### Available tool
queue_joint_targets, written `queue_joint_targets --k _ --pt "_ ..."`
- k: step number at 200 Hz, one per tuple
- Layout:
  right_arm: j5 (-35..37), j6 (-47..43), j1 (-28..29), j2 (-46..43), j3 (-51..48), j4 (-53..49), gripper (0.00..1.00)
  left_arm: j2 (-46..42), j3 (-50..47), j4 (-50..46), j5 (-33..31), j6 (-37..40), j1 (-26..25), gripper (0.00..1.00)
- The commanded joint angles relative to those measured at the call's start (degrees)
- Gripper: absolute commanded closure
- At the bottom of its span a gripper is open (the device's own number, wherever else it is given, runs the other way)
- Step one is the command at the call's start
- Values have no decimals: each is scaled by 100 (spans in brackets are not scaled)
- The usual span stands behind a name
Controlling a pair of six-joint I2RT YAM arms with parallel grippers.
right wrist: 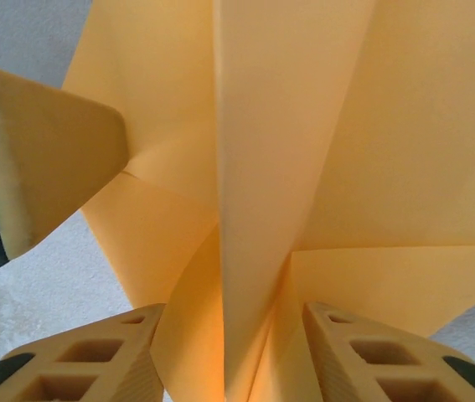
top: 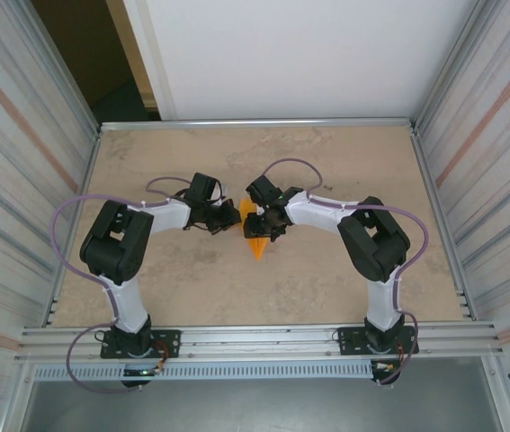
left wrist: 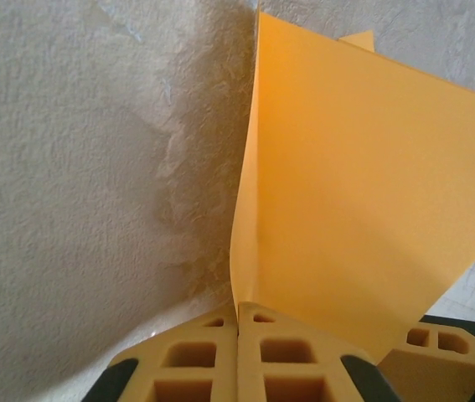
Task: Fold a paper plane with a square sheet of paper (pick it up from the middle)
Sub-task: Move the paper plane to the top-center of the table.
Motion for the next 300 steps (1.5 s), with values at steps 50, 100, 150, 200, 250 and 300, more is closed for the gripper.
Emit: queue_joint_targets --k 50,100,150,200,250,300 --pt "2 105 -41 172 161 -162 69 -75 146 -100 58 30 -30 96" --pt "88 110 -51 157 212 -253 77 -239 216 -260 3 98 -2 83" --pt "568 -95 -320 9 273 -531 93 -920 181 -917 -624 534 307 55" --pt "933 -850 -1053 26 651 -782 94 -1628 -164 -1290 -1277 870 651 37" --pt "935 -1492 -1686 726 1620 -1087 93 -1905 -406 -1348 -1642 1022 684 21" --pt "742 -1696 -1843 1375 2348 -1399 90 -1893 -539 -1240 -1733 1041 683 14"
